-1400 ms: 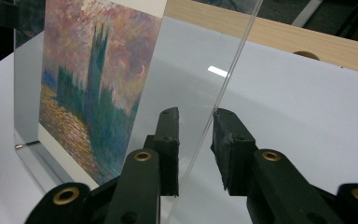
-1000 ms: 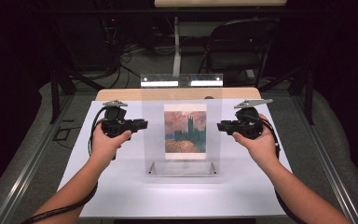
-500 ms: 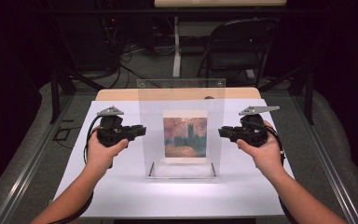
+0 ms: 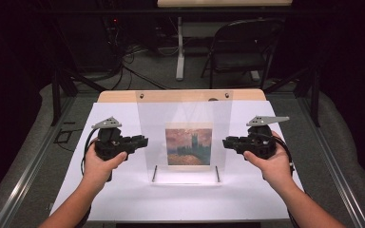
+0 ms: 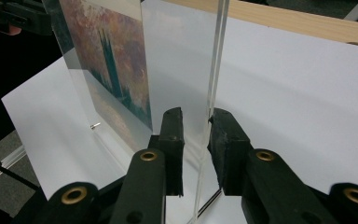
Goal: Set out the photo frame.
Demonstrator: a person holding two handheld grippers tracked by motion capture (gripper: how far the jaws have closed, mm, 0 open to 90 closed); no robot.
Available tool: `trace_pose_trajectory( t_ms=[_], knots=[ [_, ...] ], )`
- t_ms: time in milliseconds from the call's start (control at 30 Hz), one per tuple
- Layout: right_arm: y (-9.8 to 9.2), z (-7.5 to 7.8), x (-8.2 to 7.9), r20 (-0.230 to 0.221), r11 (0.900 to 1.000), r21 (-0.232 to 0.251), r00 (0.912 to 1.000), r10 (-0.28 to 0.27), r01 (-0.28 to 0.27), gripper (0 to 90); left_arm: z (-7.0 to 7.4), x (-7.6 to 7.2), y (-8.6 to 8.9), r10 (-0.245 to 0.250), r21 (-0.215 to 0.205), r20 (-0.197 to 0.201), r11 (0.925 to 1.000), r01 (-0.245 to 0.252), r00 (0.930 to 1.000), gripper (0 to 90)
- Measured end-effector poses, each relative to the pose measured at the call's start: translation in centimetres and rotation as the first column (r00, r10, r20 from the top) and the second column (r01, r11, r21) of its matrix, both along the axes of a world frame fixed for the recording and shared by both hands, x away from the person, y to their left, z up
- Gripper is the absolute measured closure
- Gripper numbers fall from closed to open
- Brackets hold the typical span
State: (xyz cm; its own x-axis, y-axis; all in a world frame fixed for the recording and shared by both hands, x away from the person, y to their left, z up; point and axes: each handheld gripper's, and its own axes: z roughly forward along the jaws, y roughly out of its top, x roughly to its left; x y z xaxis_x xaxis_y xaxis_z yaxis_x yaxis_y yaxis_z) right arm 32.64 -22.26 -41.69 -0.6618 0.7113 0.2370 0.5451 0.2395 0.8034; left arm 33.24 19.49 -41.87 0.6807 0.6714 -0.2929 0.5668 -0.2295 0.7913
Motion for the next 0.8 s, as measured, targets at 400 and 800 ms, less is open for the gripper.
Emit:
trace_pose_trajectory(
  t_ms=[400, 800],
  knots=[
    [0.2, -0.8, -1.6, 0.011, 1.000, 0.004, 0.9995, 0.030, -0.030, 69.8, -0.7, -1.5, 0.2, -0.030, -0.028, -0.016, 0.9992, 0.029, 0.9994, 69.5],
    [0.0, -2.6, -1.6, 0.000, 1.000, -0.028, 0.9999, 0.014, -0.014, 54.5, -2.9, -1.5, 1.0, 0.013, -0.012, -0.059, 0.9998, -0.014, 0.9982, 53.1]
  ],
)
